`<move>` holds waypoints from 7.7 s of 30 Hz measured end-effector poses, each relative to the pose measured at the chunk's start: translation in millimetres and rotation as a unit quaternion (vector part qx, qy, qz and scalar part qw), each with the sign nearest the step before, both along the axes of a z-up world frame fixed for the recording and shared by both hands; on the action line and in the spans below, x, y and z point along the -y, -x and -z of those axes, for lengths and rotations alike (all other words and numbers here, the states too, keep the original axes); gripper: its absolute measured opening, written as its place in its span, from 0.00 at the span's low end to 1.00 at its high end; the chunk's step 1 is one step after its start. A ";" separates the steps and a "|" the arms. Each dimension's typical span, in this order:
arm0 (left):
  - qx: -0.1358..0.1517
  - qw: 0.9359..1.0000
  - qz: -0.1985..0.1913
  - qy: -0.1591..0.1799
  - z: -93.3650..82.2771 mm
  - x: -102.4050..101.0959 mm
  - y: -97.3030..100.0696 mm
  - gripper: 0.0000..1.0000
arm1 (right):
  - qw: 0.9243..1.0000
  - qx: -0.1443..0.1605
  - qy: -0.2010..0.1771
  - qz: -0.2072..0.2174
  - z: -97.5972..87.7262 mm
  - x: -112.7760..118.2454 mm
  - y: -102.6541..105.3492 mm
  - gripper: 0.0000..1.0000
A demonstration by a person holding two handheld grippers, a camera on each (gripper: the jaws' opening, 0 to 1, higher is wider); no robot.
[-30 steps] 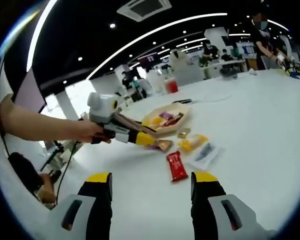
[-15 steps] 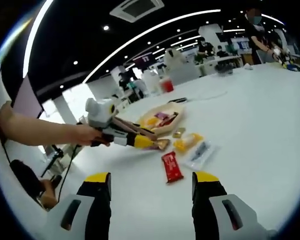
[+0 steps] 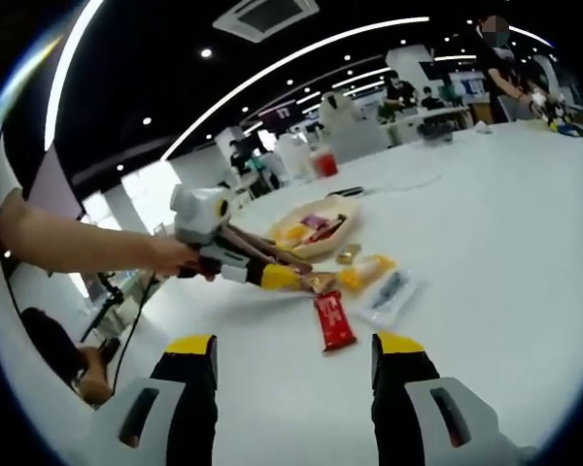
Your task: Place the target food into the container with the food tongs after gripping and lifting it, then release it inside without dropping or visibly crushing the food.
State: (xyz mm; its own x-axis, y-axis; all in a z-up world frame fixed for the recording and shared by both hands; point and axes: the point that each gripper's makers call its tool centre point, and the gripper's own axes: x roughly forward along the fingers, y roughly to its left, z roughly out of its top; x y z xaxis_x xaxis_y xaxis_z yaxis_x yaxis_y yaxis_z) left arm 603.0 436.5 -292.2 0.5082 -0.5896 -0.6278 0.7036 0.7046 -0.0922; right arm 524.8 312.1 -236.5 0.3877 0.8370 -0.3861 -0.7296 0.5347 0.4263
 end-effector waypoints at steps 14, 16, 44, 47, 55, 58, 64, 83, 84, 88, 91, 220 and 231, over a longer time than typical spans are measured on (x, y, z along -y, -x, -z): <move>0.042 0.997 0.009 -0.071 13.6 0.8 4.3 0.19 | 1.000 -0.001 0.005 0.000 1.6 1.9 0.2 0.64; 0.049 0.996 0.005 -0.073 14.1 0.6 4.8 0.19 | 1.000 -0.002 0.006 0.000 2.3 2.1 -0.1 0.64; 0.112 0.993 -0.016 -0.034 -10.1 -2.8 -5.0 0.35 | 1.000 0.007 0.018 -0.012 8.5 -20.5 -19.5 0.63; 0.112 0.993 -0.012 -0.022 -13.8 -0.3 -3.9 0.32 | 1.000 0.004 0.021 -0.014 11.3 -21.6 -20.1 0.63; 0.105 0.994 0.005 -0.029 -19.4 5.9 5.5 0.15 | 1.000 0.002 0.024 -0.019 15.5 -25.6 -22.9 0.63; 0.100 0.994 0.012 -0.039 -19.0 7.9 8.9 0.04 | 0.999 0.006 0.026 -0.021 17.3 -28.7 -25.6 0.62; 0.089 0.996 -0.013 -0.014 -23.9 8.0 5.3 0.02 | 0.999 0.012 0.029 -0.028 18.9 -38.8 -31.3 0.61; 0.078 0.995 0.059 0.021 -59.5 34.4 49.8 0.00 | 0.998 0.025 0.025 -0.050 18.6 -42.8 -20.4 0.60; 0.076 0.995 0.062 0.026 -62.0 34.9 53.0 0.00 | 0.998 0.025 0.027 -0.052 19.4 -42.4 -18.4 0.60; 0.051 0.994 0.086 0.053 -73.7 40.2 75.0 0.00 | 0.997 0.028 0.025 -0.060 17.3 -42.4 -11.2 0.60; 0.037 0.991 0.110 0.065 -77.3 44.9 90.1 0.00 | 0.997 0.036 0.020 -0.072 13.1 -44.7 -6.5 0.57; -0.183 0.891 -0.001 0.415 -138.9 77.1 125.2 0.19 | 0.963 0.030 -0.121 -0.240 -60.0 -95.6 78.9 0.17; -0.097 0.902 -0.002 0.421 -163.6 66.2 115.9 0.25 | 0.964 0.000 -0.148 -0.220 -64.8 -92.0 68.9 0.34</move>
State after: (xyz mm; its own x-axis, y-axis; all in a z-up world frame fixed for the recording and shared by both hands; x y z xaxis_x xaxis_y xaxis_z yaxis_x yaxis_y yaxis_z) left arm 487.1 370.3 -128.5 0.4405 -0.8970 -0.0358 0.6140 0.3302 -0.7169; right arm 455.9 404.1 -171.7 -0.0299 0.9939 -0.1057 -0.8583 0.0286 0.5123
